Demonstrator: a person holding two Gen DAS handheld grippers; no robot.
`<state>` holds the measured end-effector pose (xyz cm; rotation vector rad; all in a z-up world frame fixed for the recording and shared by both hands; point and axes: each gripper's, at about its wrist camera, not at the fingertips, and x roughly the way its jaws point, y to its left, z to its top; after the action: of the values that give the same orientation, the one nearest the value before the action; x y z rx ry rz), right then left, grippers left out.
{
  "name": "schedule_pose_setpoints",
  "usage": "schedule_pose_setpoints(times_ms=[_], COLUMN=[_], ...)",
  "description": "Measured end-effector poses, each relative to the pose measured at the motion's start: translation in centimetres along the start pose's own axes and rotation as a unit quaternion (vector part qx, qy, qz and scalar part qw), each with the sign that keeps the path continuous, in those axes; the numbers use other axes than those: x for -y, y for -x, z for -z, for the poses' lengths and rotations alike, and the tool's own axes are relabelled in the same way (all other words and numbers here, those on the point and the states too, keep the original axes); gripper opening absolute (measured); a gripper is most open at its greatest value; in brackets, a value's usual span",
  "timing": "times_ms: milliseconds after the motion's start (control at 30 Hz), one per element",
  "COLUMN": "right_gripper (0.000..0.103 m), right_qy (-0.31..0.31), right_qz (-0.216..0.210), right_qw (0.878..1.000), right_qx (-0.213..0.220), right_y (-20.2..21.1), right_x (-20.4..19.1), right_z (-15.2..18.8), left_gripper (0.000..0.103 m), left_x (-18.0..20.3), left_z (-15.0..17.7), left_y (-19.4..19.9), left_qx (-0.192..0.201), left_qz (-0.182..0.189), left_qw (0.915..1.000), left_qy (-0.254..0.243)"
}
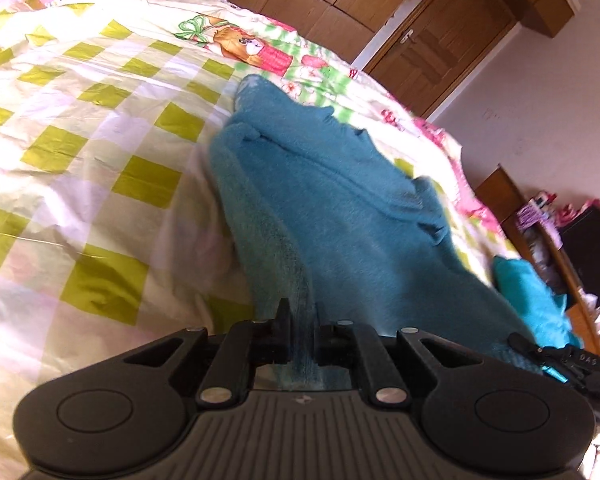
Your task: Fold small clothes
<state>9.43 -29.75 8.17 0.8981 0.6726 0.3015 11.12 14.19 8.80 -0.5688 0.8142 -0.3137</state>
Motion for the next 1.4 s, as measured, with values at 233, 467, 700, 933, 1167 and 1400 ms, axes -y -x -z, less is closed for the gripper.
schedule_pose_setpoints(times_ms=[233, 467, 700, 933, 1167, 1400], right_gripper=[0.01, 0.01, 0.01, 0.01, 0.019, 0.052], right_qy=[0.025, 0.009, -0.028, -0.047, -0.11, 0.007], right_qz=[-0.013, 0.035, -0.027, -0.06, 0.076, 0.144], right_qw=[0.999, 0.999, 0.999, 0.993, 0.979, 0.976], right_qx=[0.023, 0.003, 0.016, 0.088, 0.156, 0.163], right_y=[2.9, 3.3, 3.8, -4.7, -17.2, -18.4], right_x=[-2.8, -0.9, -2.0, -3.8, 1.3, 1.2], right_z=[0.5, 3.5, 2.5, -7.1, -15.8, -15.3], left_gripper=[0.023, 0.023, 0.023, 0.023, 0.027, 0.042], left_x=[0.7, -1.9, -1.1, 0.2, -1.5, -4.5], left_z=[-0.6, 2.9, 2.4, -8.8, -20.1, -21.5], left_y=[2.5, 3.0, 4.3, -1.5, -15.0, -20.6], left_qx=[0.03, 0.01, 0.025, 0.088, 0.112, 0.063], left_qz=[0.056, 0.024, 0.083, 0.117, -0.019, -0.047], left_qw=[0.9977, 0.9979, 0.9927, 0.9853, 0.9907, 0.9936], left_qy=[0.023, 0.06, 0.084, 0.088, 0.075, 0.081])
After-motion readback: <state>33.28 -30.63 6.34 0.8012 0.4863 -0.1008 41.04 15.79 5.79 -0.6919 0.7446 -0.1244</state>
